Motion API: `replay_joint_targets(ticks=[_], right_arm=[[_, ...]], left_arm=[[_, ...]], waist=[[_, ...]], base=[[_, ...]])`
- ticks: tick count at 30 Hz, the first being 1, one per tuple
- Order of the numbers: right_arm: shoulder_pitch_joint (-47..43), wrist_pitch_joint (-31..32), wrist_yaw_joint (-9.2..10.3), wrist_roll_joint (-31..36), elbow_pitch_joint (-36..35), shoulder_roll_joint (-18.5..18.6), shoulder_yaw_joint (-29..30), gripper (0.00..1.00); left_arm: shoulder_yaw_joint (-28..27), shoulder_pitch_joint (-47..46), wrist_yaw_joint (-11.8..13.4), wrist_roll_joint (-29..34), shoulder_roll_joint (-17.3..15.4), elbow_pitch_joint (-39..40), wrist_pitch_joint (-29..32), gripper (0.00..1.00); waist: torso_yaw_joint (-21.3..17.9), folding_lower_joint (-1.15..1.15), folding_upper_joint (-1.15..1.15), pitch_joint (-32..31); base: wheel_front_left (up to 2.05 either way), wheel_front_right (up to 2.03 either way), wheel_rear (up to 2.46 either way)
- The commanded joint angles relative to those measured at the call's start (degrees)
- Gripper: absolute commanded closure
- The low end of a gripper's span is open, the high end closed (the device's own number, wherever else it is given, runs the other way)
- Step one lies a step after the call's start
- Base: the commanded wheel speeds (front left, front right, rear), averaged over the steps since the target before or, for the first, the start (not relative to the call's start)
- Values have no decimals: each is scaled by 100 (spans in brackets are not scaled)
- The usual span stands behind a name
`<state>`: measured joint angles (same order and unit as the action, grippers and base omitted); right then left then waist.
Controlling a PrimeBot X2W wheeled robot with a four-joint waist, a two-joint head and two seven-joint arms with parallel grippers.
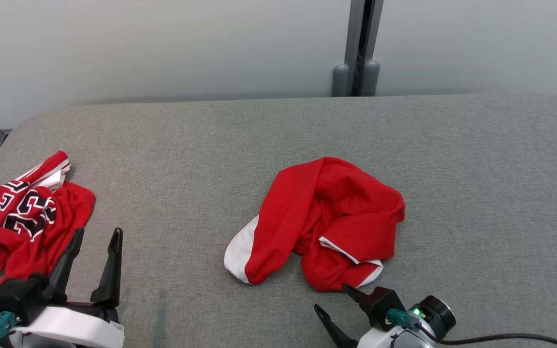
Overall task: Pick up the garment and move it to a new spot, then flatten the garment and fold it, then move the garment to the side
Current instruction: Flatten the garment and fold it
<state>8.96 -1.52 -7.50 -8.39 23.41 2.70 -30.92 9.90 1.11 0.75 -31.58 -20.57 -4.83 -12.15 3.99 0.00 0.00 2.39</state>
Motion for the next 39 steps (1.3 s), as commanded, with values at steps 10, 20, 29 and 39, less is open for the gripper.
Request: replay_joint_targets(ticks=[10,20,29,39], right_arm=[[961,-207,2,144,1331,37,-256,67],[1369,-650,2,-1233,830,31,-1004,100],[2079,-1065,1,-3417,-1089,37,-1740,100],[3070,-1382,1,-5546,-2055,37,-1429,100]], left_arm=[[73,-541,-254,30,60,-388,-156,0],[-9,-691,-347,65,117,-703,-262,0],[-34,-735,-409,128,195,-796,-288,0],[11,-732,-482,193,298,-907,-297,0]], waist=[[342,0,0,434],[230,0,0,462],[64,0,0,367],[41,0,0,273]], base=[[0,0,0],[0,0,0],[0,0,0],[0,0,0]])
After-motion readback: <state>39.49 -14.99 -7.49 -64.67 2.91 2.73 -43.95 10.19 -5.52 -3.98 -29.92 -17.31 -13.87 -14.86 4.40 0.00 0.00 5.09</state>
